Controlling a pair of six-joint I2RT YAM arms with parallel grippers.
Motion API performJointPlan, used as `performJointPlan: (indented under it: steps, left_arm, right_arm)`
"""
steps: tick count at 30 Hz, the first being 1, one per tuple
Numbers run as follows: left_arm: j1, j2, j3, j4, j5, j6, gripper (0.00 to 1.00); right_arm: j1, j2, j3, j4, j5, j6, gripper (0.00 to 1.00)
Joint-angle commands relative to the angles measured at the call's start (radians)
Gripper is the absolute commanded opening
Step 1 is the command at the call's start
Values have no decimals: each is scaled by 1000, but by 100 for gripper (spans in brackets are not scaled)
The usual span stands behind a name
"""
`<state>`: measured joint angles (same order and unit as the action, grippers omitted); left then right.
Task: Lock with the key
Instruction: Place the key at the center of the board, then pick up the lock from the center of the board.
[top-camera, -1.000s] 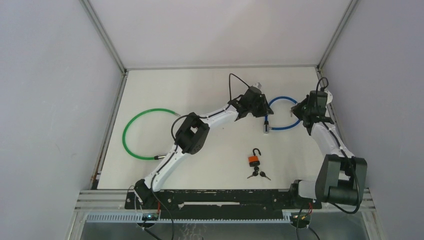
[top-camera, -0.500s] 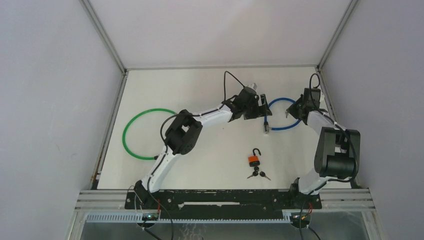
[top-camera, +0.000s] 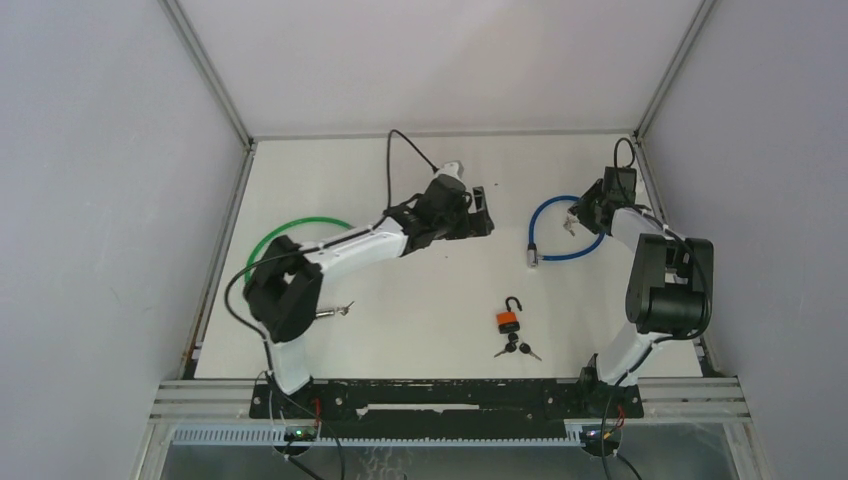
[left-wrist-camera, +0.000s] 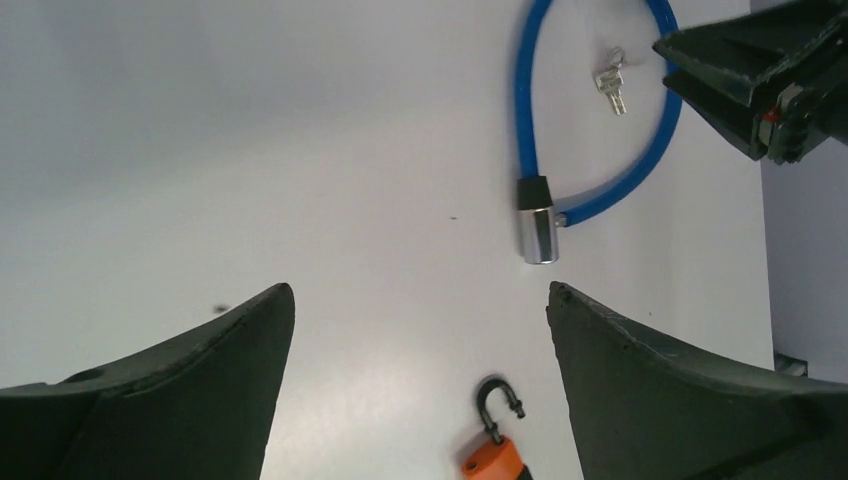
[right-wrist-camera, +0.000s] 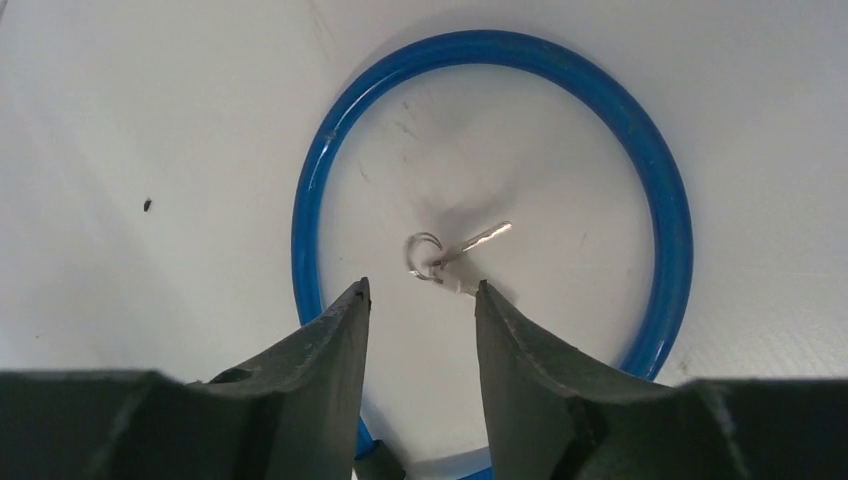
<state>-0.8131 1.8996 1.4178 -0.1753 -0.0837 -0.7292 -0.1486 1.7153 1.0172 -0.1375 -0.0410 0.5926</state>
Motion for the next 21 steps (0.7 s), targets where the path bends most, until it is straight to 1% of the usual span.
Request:
performJointPlan:
  steps: [1, 5, 7, 8, 11, 14, 15, 17, 21]
  left_arm:
    - [47, -195, -124, -74, -144, 40, 99]
    - [100, -367, -238, -184, -224, 58, 100]
    - [130, -452, -301, -237, -284, 66, 100]
    - [148, -494, -335, -266, -318, 58, 100]
    - [236, -585, -418, -387, -359, 1, 100]
    - [323, -655, -506, -470, -385, -46, 100]
    - [347, -677, -535, -494, -397, -69, 100]
    - [378, -731, -595, -555, -403, -126, 99]
    - [387, -871, -729, -662, -363, -304, 100]
  right_arm:
    - [10, -64, 40, -40, 20, -25, 51]
    - [40, -191, 22, -100, 28, -28, 63]
    - [70, -278, -4, -110, -7, -26, 64]
    - [99, -328, -16, -120, 6, -37, 65]
    - [246, -472, -74, -113, 41, -72, 63]
    - [403, -552, -143, -73, 58, -71, 63]
    - [478, -567, -157, -72, 81, -63, 63]
    - [580, -577, -173, -66, 102, -61, 63]
    - [752, -567, -185, -85, 153, -60, 64]
